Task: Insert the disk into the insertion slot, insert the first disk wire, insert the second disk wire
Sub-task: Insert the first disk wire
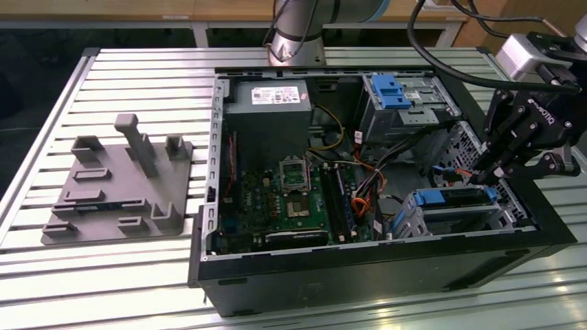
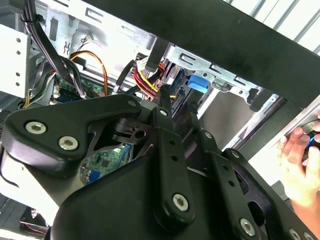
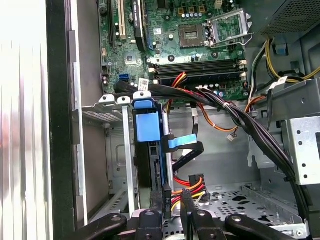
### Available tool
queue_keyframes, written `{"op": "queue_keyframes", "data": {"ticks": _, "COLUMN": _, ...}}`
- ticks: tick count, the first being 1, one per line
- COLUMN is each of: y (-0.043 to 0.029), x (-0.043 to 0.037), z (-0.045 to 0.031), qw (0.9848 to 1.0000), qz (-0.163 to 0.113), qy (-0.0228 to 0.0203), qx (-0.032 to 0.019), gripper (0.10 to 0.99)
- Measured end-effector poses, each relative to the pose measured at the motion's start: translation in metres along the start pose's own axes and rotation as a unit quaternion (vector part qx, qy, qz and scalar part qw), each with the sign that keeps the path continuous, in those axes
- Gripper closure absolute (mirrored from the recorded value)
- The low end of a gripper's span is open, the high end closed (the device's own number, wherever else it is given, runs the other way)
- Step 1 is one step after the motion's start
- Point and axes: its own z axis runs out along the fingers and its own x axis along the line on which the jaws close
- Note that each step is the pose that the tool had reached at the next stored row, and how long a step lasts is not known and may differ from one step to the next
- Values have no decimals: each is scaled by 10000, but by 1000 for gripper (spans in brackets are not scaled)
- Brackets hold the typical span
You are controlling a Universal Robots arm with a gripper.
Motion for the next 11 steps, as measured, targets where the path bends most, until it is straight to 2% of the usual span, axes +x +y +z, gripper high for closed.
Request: {"op": "queue_keyframes", "data": {"ticks": 11, "y": -3, "x": 0, "z": 26, "qw": 10000, "qz": 25, "qy": -3, "qx": 0, "gripper": 792}}
